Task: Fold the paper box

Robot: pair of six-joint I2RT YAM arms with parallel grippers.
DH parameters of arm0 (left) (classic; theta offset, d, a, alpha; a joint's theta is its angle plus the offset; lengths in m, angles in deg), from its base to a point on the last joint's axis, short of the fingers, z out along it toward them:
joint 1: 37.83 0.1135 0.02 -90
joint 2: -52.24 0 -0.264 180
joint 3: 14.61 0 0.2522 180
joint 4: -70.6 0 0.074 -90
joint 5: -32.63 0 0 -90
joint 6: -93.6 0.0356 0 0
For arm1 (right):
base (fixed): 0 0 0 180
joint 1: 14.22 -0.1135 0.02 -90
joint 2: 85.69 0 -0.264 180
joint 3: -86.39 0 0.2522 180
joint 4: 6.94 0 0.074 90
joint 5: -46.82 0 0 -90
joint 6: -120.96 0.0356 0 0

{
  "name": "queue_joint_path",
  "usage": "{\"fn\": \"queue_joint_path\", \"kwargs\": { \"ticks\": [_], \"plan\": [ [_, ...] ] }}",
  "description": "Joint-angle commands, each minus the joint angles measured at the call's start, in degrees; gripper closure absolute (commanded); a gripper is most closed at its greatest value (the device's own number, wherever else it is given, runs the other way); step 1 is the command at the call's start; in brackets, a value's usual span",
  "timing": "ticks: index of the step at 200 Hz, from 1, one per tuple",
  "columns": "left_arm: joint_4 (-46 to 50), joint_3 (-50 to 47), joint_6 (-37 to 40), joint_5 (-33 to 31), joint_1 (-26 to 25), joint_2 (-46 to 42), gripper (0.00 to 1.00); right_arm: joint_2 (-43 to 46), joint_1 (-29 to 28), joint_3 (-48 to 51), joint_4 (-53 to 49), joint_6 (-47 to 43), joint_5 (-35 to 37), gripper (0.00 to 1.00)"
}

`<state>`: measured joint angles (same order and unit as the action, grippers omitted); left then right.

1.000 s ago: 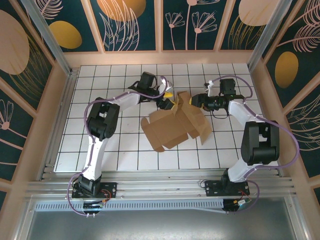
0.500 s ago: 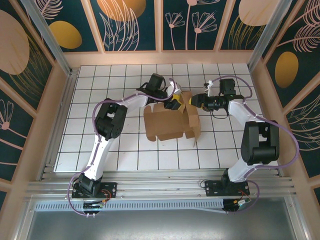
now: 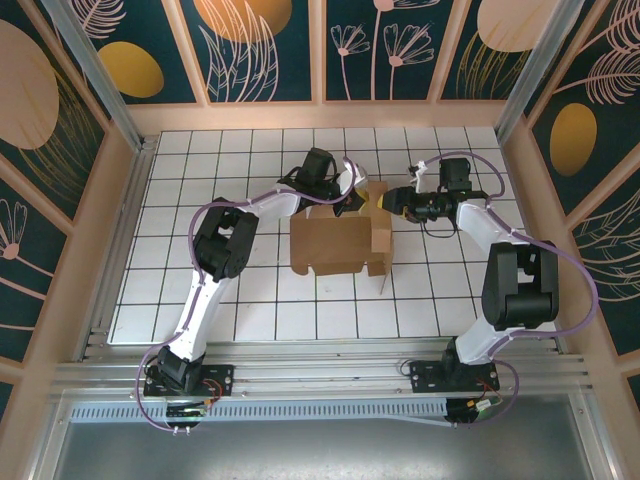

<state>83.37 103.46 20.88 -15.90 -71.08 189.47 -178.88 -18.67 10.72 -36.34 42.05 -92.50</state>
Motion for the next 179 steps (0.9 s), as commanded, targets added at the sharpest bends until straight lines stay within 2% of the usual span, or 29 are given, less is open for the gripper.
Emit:
{"fn": "queue_joint_path", "kwargs": {
  "ticks": [1,27,64,103,119,134,140,179],
  "plan": [
    [-0.58,0.48,-2.50,-2.47,-2.06,-0.23,1.00,-0.19,-0.35,1.09,1.98,0.60,0.09,0.46],
    [2.58,-2.72,-6.50,-7.45,-2.32,-3.25,1.00,-1.18,-0.14,0.65,2.67,0.77,0.46,0.44],
    [8.37,-9.49,-13.82,-18.36,-2.69,-9.32,1.00,-3.58,-0.95,0.38,5.11,1.68,-0.93,0.40],
    [4.53,-20.89,-19.09,-29.92,-3.56,-17.40,1.00,-6.99,-2.96,-1.38,6.21,2.35,-1.92,0.46],
    [-0.55,-25.03,-20.39,-28.60,-3.54,-18.98,1.00,-7.79,-3.49,-1.97,6.67,2.14,-2.66,0.48],
    [-3.93,-25.77,-21.16,-23.87,-3.51,-18.14,0.83,-8.58,-4.05,-2.93,6.04,1.30,-3.51,0.49],
    [-4.45,-25.30,-21.39,-22.42,-3.56,-17.42,0.80,-8.94,-4.30,-3.33,5.46,0.70,-4.04,0.49],
    [-4.55,-20.67,-20.66,-21.52,-3.49,-13.19,0.74,-10.00,-4.99,-4.51,3.60,-1.16,-4.99,0.49]
  ]
}}
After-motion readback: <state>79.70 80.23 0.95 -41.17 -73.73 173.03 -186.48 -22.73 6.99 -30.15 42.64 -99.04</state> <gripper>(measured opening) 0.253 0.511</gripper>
